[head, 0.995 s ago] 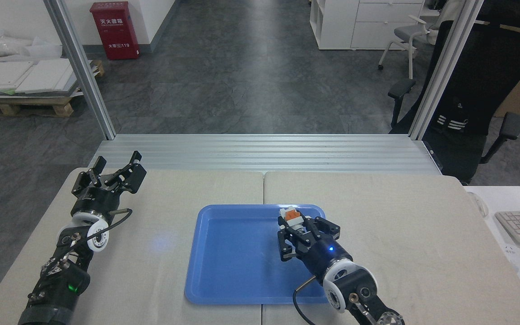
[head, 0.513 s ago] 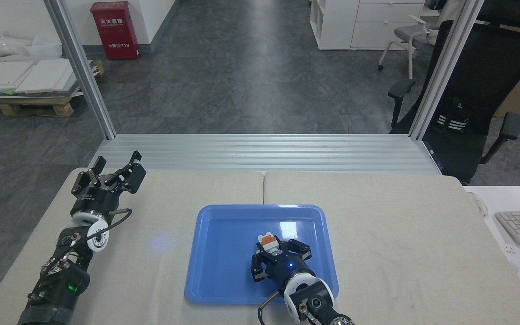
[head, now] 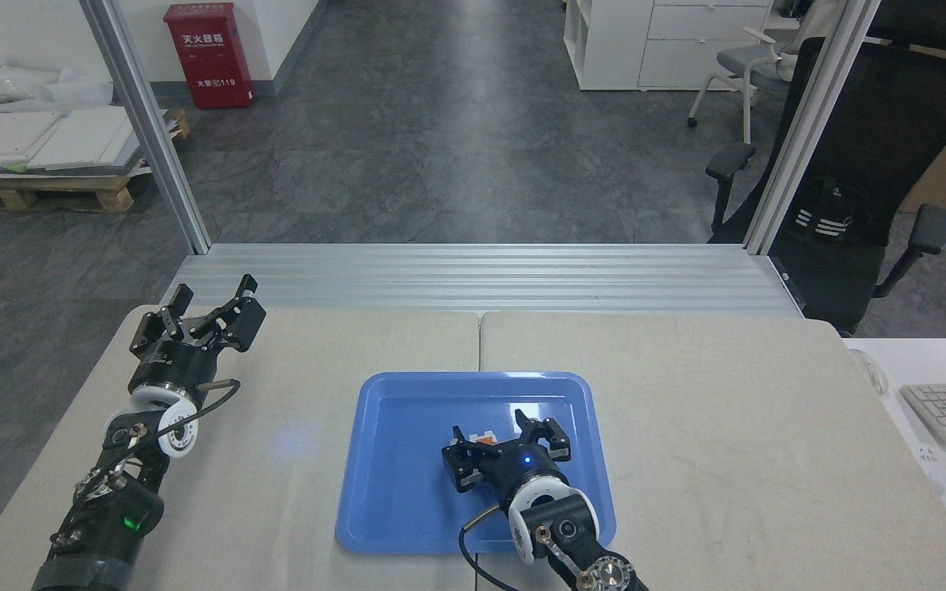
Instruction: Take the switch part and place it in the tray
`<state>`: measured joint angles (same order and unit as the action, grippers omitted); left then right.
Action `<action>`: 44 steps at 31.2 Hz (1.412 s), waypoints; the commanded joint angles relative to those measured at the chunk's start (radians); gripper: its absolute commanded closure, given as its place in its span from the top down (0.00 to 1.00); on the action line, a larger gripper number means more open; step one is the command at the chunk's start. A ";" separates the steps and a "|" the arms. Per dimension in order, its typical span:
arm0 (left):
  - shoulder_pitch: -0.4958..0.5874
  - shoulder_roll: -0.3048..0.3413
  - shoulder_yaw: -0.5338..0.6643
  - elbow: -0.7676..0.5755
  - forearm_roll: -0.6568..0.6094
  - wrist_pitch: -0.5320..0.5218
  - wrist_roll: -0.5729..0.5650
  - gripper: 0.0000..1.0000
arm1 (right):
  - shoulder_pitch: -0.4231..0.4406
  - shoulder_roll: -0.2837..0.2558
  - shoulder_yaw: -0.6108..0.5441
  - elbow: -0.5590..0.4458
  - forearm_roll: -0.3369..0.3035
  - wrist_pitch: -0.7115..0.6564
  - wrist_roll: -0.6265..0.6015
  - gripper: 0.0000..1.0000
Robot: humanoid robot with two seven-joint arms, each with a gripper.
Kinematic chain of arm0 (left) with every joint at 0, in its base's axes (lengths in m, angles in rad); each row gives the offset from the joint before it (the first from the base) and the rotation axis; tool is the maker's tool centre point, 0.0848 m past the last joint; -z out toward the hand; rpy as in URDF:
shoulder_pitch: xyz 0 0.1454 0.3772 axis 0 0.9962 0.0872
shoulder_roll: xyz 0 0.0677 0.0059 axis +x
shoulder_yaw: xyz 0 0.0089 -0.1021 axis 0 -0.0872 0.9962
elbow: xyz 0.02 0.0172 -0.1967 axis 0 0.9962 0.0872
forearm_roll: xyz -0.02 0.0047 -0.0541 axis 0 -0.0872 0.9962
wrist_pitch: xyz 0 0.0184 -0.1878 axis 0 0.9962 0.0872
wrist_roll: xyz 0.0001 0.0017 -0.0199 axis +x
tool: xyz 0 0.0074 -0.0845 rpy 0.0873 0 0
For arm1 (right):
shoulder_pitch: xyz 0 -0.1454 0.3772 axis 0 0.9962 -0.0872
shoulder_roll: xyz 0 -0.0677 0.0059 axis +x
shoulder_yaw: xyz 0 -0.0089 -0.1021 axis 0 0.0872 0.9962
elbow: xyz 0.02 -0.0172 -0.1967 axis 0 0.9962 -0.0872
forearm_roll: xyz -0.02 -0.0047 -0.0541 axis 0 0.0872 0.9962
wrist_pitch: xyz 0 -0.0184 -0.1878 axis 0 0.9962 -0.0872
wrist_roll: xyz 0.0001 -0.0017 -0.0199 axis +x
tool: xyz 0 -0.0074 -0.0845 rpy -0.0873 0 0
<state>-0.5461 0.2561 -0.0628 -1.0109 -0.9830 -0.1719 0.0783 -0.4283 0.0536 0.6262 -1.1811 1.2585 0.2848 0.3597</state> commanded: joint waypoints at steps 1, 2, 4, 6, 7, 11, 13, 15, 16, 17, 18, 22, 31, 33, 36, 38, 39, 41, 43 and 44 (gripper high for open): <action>0.000 0.000 0.000 0.000 0.000 0.000 0.000 1.00 | -0.064 0.040 -0.215 -0.012 -0.079 -0.027 -0.142 0.96; 0.000 0.000 0.000 0.000 0.000 0.000 0.000 1.00 | -0.084 0.034 -0.249 -0.015 -0.085 -0.057 -0.172 0.96; 0.000 0.000 0.001 0.000 0.000 0.000 0.000 1.00 | -0.111 0.009 -0.298 -0.015 -0.087 -0.157 -0.223 0.96; 0.000 0.000 0.000 0.000 0.000 0.000 0.000 1.00 | -0.121 -0.069 -0.341 -0.011 -0.087 -0.277 -0.283 0.96; 0.000 0.000 0.000 0.000 0.000 0.000 0.000 1.00 | -0.121 -0.127 -0.370 -0.011 -0.087 -0.332 -0.316 0.96; 0.000 0.000 0.000 0.000 0.000 0.000 0.000 1.00 | -0.119 -0.286 -0.445 0.004 -0.087 -0.444 -0.398 0.96; 0.000 0.000 0.000 0.000 0.000 0.000 0.000 1.00 | -0.115 -0.325 -0.453 0.027 -0.087 -0.441 -0.403 0.96; 0.000 0.000 0.001 0.000 0.000 0.000 0.000 1.00 | -0.099 -0.372 -0.471 0.047 -0.093 -0.440 -0.404 0.96; 0.000 0.000 0.000 0.000 0.000 0.000 0.000 1.00 | -0.087 -0.391 -0.482 0.052 -0.094 -0.440 -0.404 0.96; 0.000 0.000 0.000 0.000 0.000 0.000 0.000 1.00 | -0.061 -0.408 -0.491 0.054 -0.097 -0.443 -0.404 0.96; 0.000 0.000 0.000 0.000 0.001 0.000 0.000 1.00 | -0.040 -0.419 -0.496 0.054 -0.099 -0.444 -0.404 0.96; 0.000 0.000 0.000 0.000 0.000 0.000 0.000 1.00 | 0.009 -0.437 -0.499 0.043 -0.122 -0.444 -0.394 0.96; 0.000 0.000 0.000 0.000 0.000 0.000 0.000 1.00 | 0.033 -0.443 -0.517 0.026 -0.211 -0.449 -0.312 0.96; 0.000 0.000 0.000 0.000 0.000 0.000 0.000 1.00 | 0.033 -0.443 -0.517 0.005 -0.212 -0.452 -0.312 0.97; 0.000 0.000 0.000 0.000 0.001 0.000 0.000 1.00 | 0.033 -0.452 -0.511 -0.037 -0.209 -0.449 -0.305 0.97; 0.000 0.000 0.000 0.000 0.000 0.000 0.000 1.00 | 0.034 -0.452 -0.505 -0.052 -0.208 -0.449 -0.303 0.97; 0.000 0.000 0.000 0.000 0.000 0.000 0.000 1.00 | 0.034 -0.451 -0.505 -0.063 -0.205 -0.449 -0.303 0.97; 0.000 0.000 0.000 0.000 0.000 0.000 0.000 1.00 | 0.034 -0.449 -0.504 -0.072 -0.200 -0.441 -0.303 0.97; 0.000 0.000 0.000 0.000 0.000 0.000 0.000 1.00 | 0.036 -0.446 -0.505 -0.072 -0.200 -0.441 -0.303 0.97; 0.000 0.000 0.000 0.000 0.000 0.000 0.000 1.00 | 0.037 -0.445 -0.510 -0.072 -0.200 -0.441 -0.303 0.97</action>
<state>-0.5460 0.2561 -0.0629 -1.0109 -0.9831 -0.1717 0.0783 -0.3938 -0.3963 0.1204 -1.2391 1.0550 -0.1643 0.0554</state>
